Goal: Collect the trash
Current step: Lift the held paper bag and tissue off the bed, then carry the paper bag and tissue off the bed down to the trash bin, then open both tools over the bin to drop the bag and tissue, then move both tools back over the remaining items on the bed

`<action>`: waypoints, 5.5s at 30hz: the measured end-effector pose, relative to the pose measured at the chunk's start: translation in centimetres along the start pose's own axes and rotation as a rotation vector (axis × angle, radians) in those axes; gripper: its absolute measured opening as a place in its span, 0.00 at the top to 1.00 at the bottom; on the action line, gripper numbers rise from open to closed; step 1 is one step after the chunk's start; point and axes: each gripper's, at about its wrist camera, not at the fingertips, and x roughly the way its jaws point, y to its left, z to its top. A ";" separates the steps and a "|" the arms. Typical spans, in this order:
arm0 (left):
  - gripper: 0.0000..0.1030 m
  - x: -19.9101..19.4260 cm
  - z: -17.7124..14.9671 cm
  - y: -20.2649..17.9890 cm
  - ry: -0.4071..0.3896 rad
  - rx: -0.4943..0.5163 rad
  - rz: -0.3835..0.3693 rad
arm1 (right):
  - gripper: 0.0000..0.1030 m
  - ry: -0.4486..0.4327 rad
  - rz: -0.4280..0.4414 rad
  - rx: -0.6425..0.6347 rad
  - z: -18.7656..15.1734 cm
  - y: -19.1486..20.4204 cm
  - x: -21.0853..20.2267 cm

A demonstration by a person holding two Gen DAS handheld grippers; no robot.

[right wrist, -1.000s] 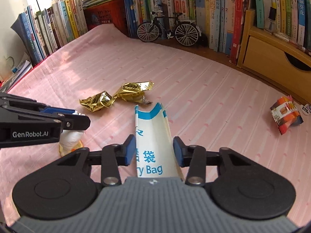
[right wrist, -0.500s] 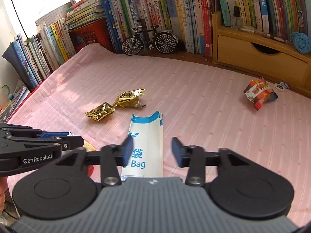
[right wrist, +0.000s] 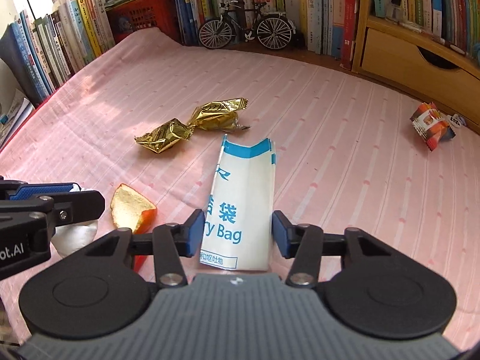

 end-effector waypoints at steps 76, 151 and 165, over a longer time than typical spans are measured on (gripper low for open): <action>0.83 -15.6 -20.0 25.2 0.137 -0.055 -0.134 | 0.81 0.150 0.012 0.065 -17.4 27.1 -16.2; 0.32 -0.3 -31.3 29.9 0.441 -0.236 0.071 | 0.36 0.380 0.079 0.125 -24.3 28.8 -1.6; 0.27 -9.3 -23.0 28.1 0.226 -0.120 0.004 | 0.33 0.165 0.036 0.125 -17.7 27.8 -11.2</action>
